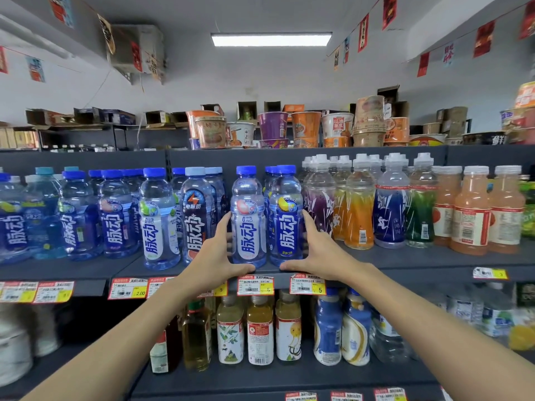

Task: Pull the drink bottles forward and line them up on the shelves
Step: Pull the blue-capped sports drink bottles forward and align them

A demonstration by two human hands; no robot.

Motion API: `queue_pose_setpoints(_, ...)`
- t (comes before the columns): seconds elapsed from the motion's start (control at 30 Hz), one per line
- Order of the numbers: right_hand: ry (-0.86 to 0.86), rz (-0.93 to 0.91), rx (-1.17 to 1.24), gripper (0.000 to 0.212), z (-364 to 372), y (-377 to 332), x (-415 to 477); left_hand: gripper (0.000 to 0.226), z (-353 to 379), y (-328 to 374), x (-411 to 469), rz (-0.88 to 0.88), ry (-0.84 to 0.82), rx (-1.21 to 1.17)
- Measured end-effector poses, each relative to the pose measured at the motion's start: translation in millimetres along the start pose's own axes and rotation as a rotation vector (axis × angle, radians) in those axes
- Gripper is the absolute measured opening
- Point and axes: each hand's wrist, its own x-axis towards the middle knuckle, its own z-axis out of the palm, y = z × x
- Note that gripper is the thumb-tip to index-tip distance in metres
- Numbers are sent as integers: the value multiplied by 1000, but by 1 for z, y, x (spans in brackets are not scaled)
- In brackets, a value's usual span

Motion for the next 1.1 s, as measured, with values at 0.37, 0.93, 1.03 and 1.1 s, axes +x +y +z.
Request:
queue_pose_setpoints(0.37, -6, 13, 80, 127, 4, 2, 0, 126, 7, -3, -2, -22, 44, -58)
queue_pose_setpoints(0.93, -9, 49, 90, 130, 2, 1, -6, 126, 6, -1, -2, -39, 30, -69)
queue_pose_setpoints(1.03, -11, 50, 85, 131, 3, 1, -4, 127, 6, 0, -2, -46, 29, -63)
queue_pose_setpoints(1.1, -12, 52, 84, 130, 3, 2, -3, 128, 6, 1, -2, -53, 25, -62)
